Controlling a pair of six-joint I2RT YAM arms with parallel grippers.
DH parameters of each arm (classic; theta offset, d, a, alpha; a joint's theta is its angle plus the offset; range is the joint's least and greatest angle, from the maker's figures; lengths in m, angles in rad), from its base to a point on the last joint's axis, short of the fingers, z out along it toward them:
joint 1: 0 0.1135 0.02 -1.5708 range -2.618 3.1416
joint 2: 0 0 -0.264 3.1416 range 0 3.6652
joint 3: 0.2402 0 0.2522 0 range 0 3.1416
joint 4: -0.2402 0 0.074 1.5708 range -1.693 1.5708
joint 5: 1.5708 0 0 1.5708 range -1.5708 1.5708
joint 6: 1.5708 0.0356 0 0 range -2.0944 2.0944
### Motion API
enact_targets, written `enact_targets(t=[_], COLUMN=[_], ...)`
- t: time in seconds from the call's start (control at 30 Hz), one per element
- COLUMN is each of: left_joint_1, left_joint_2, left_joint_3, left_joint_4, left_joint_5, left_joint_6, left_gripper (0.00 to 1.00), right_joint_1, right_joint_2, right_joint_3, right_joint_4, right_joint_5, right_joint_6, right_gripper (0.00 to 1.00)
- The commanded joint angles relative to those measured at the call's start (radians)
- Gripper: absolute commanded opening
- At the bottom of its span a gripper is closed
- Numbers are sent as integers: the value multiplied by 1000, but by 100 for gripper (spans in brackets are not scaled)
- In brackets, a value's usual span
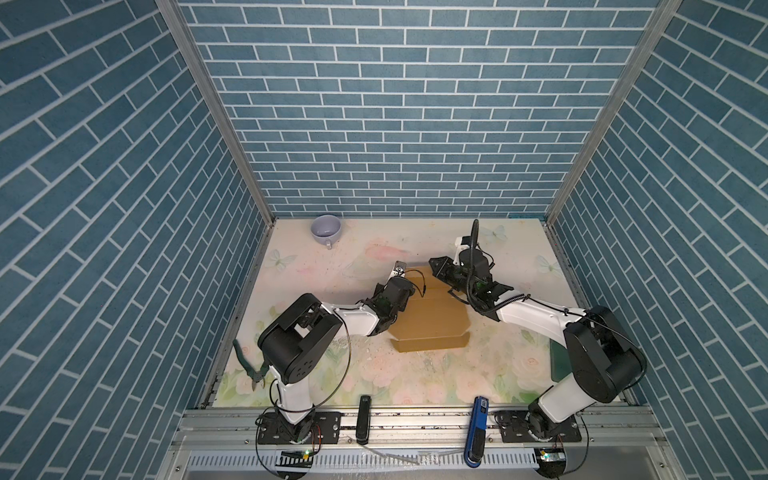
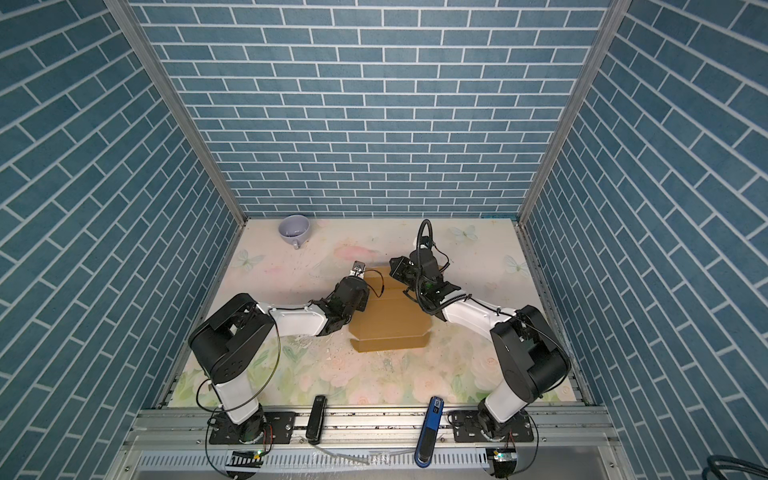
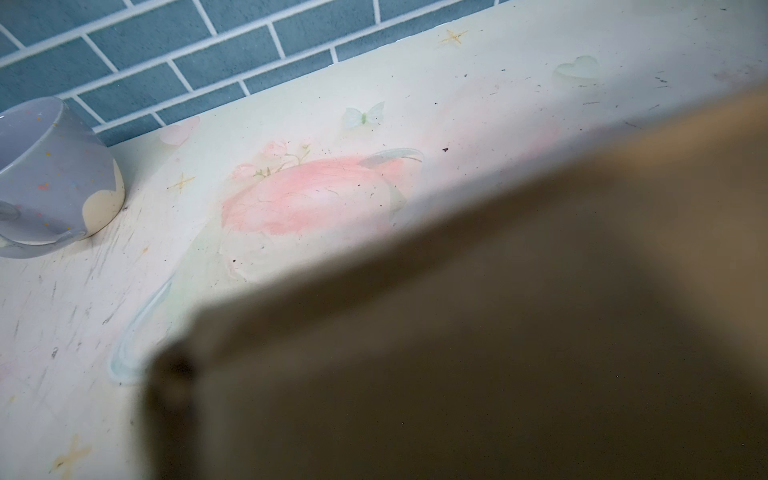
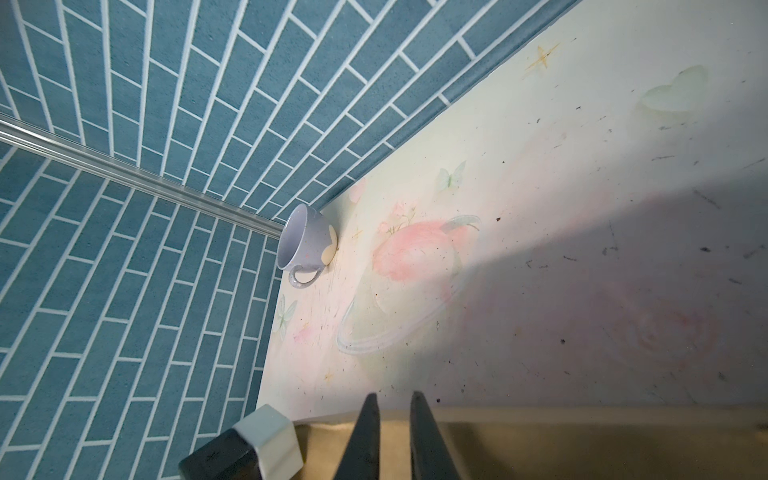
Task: Fold the paper box
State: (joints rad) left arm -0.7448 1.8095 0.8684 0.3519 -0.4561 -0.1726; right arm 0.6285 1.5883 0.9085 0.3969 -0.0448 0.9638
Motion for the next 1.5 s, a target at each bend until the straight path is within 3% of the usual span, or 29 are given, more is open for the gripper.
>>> enact_targets(t=[0.0, 0.1, 0.27, 0.63, 0.7, 0.8, 1.07, 1.23, 1.47], left_joint_1=[-3, -2, -2, -4, -3, -2, -1, -2, -1], left_joint_2=[17, 13, 9, -47, -61, -71, -91, -97, -121], left_joint_3=[6, 15, 11, -15, -18, -19, -41, -68, -93], left_joint_4=[-93, -114, -119, -111, -113, -121, -103, -74, -57], left_joint_5=[-19, -21, -17, -31, -34, -42, -46, -36, -24], left_joint_6=[30, 29, 15, -26, -25, -24, -16, -12, 2], left_gripper=[0, 2, 22, 38, 38, 30, 19, 18, 18], right_joint_1=[2, 2, 2, 2, 2, -19, -94, -110, -111], right_joint_2=[-7, -17, -15, -25, -54, -150, -401, -337, -177], right_joint_3=[-15, -11, -5, -8, -5, -8, 109, 200, 263], right_joint_4=[2, -6, -11, -18, -42, -138, -651, -773, -746], right_joint_5=[12, 10, 7, 3, 4, 15, 35, -37, -98], right_joint_6=[4, 1, -4, -11, -31, -99, -377, -478, -485], right_gripper=[16, 17, 18, 20, 23, 30, 48, 54, 57])
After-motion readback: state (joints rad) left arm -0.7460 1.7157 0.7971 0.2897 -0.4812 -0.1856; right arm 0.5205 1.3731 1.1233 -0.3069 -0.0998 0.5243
